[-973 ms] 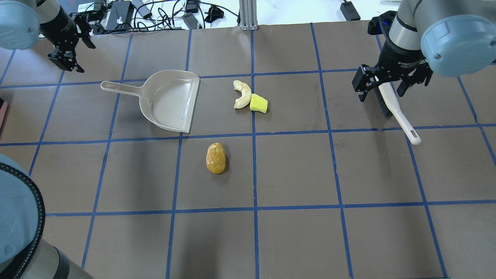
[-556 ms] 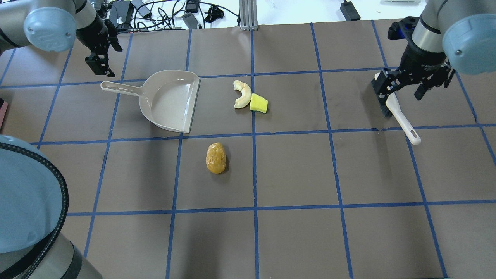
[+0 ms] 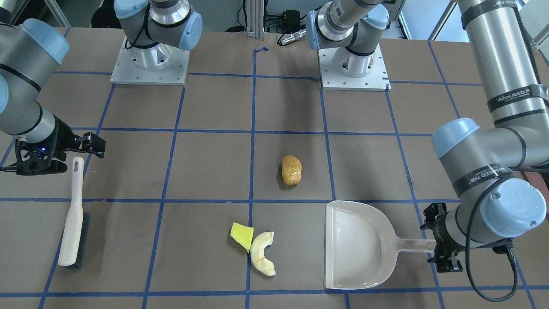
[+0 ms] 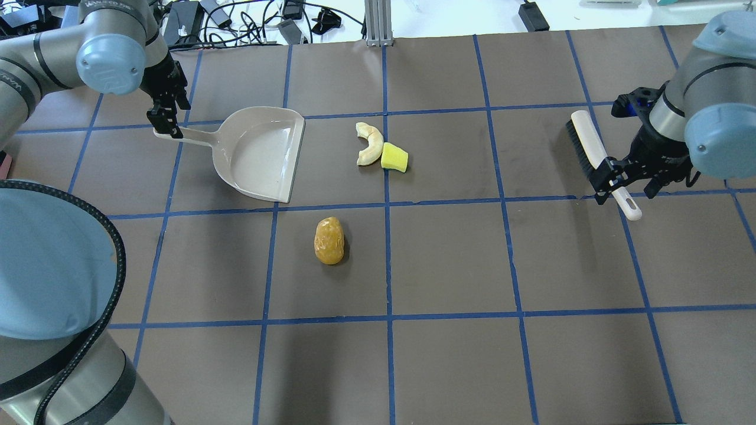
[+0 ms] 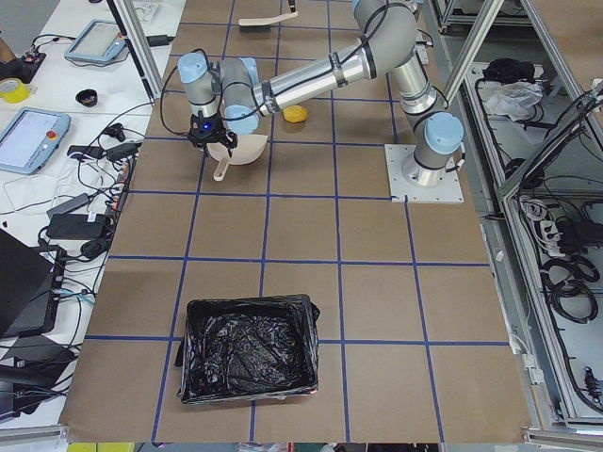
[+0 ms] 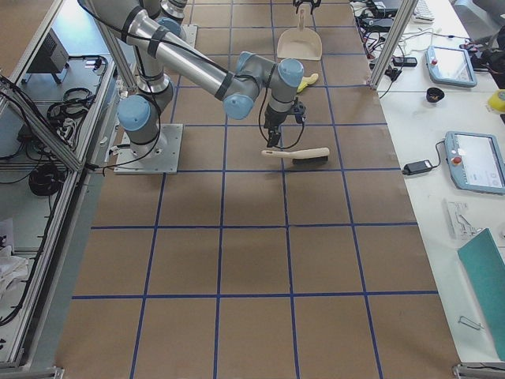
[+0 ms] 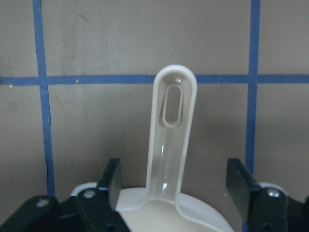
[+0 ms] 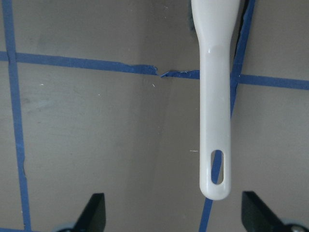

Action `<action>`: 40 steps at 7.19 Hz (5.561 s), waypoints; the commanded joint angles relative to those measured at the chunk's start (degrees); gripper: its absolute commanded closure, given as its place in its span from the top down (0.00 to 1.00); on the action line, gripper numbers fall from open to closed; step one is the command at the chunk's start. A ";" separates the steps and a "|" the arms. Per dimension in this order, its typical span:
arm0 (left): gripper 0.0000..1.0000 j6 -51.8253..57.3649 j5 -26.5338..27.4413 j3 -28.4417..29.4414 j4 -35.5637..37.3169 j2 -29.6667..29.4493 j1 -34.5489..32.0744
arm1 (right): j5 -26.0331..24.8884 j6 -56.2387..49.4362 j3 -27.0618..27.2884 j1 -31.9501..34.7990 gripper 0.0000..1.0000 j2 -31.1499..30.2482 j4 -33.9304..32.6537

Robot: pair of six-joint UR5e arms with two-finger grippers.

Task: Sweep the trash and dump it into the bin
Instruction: 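Lower the left gripper onto the dustpan handle while the right descends onto the brush, then close the left gripper on the dustpan handle while the right grasps the brush, then lift and tilt the dustpan with the left gripper while the right lifts the brush, then move the brush with the right gripper toward the sponge and curved trash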

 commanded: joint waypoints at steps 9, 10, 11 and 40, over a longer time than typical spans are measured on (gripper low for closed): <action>0.69 -3.04 3.24 -1.87 4.37 -2.03 -0.26 | -1.64 -0.96 2.28 -0.23 0.89 6.46 -12.00; 0.70 -3.04 2.81 -2.22 4.81 -2.29 -0.43 | -1.64 -0.96 1.93 -0.23 0.89 7.69 -12.98; 0.70 -2.96 2.45 -2.39 4.82 -2.12 -1.31 | -1.64 -1.13 1.93 -0.23 0.89 8.22 -14.82; 0.00 -20.09 7.99 5.69 -9.42 -4.93 -14.06 | 5.74 29.32 -8.79 24.88 0.00 7.34 -0.07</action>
